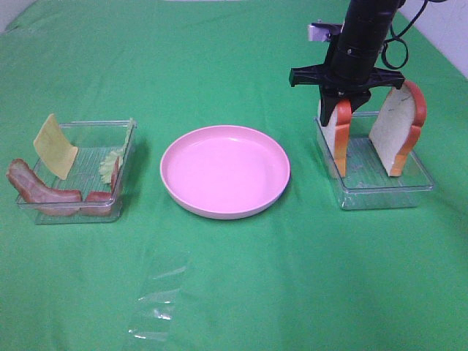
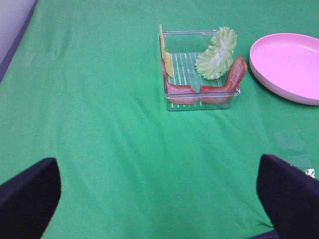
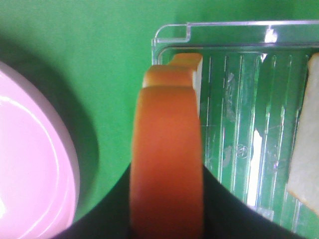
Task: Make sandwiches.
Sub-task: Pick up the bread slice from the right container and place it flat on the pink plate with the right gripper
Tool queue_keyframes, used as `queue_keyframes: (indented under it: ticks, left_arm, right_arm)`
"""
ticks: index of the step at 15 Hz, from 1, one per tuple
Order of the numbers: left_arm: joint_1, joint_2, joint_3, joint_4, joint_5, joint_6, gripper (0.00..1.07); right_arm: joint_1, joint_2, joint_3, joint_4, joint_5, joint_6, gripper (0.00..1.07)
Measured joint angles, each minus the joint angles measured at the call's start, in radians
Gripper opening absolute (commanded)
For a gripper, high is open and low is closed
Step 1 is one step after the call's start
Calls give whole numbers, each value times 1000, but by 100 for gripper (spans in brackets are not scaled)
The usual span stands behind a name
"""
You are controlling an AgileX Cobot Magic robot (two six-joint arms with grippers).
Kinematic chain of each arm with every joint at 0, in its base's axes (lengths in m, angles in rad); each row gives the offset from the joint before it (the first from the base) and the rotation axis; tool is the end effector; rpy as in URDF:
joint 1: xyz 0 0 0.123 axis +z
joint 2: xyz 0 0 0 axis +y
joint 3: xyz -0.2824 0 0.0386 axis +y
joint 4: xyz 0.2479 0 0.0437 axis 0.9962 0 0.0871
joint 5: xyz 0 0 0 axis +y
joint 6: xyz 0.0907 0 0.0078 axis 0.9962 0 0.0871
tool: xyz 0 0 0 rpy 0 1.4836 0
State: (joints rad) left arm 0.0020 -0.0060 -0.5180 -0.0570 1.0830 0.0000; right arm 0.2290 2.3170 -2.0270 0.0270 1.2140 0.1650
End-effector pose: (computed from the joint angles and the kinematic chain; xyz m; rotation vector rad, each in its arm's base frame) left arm -0.0089 -0.0046 0.2804 0.0022 2.0419 -0.0669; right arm 0.4708 0.1121 0.1852 -0.0846 2.9933 0.0834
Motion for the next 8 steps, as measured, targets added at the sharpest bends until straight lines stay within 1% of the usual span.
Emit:
queue_keyframes:
  ticks: [1,2,8]
  left_arm:
    - [0,0,0,0,0,0,102]
    - [0,0,0,0,0,0,102]
    - [0,0,0,0,0,0,102]
  right_arm:
    - [0,0,0,-1,0,0,4]
    - [0,0,0,-2,0,0,0]
    - [0,-3,0,-1,0,0,0]
